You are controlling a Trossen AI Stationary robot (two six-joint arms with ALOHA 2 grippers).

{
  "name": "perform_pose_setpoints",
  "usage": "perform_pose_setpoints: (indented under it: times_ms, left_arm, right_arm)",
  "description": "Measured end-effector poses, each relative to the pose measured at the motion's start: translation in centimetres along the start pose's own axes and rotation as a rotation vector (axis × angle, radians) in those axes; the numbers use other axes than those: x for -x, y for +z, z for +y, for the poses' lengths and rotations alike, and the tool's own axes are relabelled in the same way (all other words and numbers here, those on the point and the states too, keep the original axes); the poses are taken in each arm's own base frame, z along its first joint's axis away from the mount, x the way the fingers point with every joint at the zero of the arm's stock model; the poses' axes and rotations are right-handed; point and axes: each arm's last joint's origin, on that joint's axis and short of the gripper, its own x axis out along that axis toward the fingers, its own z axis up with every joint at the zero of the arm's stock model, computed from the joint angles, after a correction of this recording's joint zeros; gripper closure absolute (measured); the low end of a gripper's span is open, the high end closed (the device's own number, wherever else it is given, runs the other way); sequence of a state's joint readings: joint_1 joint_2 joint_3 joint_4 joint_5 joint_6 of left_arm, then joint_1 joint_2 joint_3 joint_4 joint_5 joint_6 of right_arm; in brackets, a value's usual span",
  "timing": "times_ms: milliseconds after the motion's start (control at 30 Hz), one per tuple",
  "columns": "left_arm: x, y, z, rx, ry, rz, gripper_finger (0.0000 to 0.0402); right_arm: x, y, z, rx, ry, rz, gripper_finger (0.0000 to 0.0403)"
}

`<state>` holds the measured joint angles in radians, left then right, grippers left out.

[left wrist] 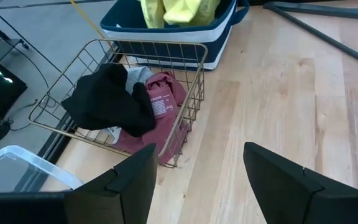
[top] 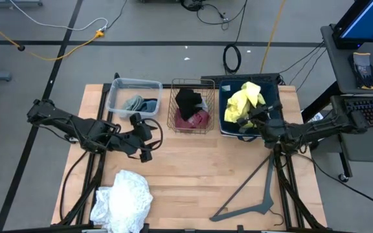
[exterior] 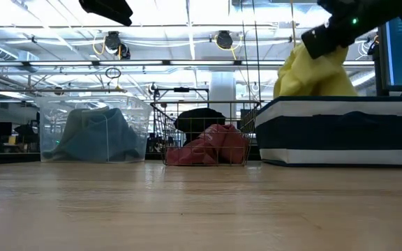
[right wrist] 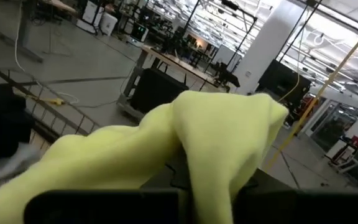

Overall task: Pick & Place Cloths
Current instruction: Put the yellow shirt into the laundry bin

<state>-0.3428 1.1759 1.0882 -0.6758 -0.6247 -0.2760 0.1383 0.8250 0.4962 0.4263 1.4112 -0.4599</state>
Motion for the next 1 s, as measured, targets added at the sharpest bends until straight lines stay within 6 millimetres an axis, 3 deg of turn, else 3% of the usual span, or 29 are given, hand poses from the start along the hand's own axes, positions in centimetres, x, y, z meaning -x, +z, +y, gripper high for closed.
perform_pose_setpoints:
  times_ms: [267,867,1000]
  left_arm:
    - [0.0,0.0,0.0,0.005,-0.003,0.001,0.016]
    - [0.0,0.0,-0.1,0.008,-0.028,0.008,0.016]
    - [0.0,0.0,-0.1,0.008,-0.044,0.013,0.016]
  right_arm:
    - [-1.4,-2.7,0.8,-0.067,0.136,0.075,0.0382]
    - [-6.3,-7.0,-1.2,-0.279,0.392,0.63,0.0381]
    - [-7.0,-7.6,-1.1,-0.294,0.44,0.689,0.0349]
